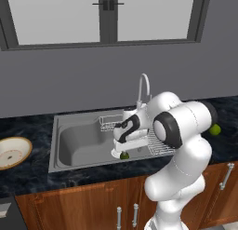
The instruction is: Remove the lime and lime from the sink. Then move the bowl and cup from the counter to the sink for washing.
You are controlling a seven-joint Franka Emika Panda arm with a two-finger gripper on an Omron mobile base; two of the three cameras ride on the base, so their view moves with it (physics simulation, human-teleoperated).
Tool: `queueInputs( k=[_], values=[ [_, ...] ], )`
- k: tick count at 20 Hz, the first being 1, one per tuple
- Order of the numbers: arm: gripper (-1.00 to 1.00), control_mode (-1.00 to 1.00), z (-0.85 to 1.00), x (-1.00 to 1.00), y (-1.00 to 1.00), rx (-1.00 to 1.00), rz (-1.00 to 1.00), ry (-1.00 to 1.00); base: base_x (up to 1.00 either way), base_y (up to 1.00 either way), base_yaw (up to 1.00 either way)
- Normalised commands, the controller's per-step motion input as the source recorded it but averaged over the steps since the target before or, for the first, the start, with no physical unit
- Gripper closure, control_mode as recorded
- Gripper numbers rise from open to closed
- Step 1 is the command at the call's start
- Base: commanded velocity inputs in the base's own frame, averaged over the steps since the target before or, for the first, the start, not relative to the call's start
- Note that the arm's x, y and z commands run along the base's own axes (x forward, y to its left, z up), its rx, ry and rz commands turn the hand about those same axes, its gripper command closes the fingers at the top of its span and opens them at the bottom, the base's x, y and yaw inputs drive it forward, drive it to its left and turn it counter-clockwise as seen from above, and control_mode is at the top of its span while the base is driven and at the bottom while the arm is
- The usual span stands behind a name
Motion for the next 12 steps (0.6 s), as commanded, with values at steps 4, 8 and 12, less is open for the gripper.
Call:
queueInputs(
  k=[4,8,12],
  values=[
    [-1.0,-1.0,-0.17,0.14,0.0,0.0,0.0,0.0,0.0,0.0,0.0],
    [-1.0,-1.0,-0.16,0.14,0.0,0.0,0.0,0.0,0.0,0.0,0.0],
    [-1.0,-1.0,-0.16,0.14,0.0,0.0,0.0,0.0,0.0,0.0,0.0]
  ],
)
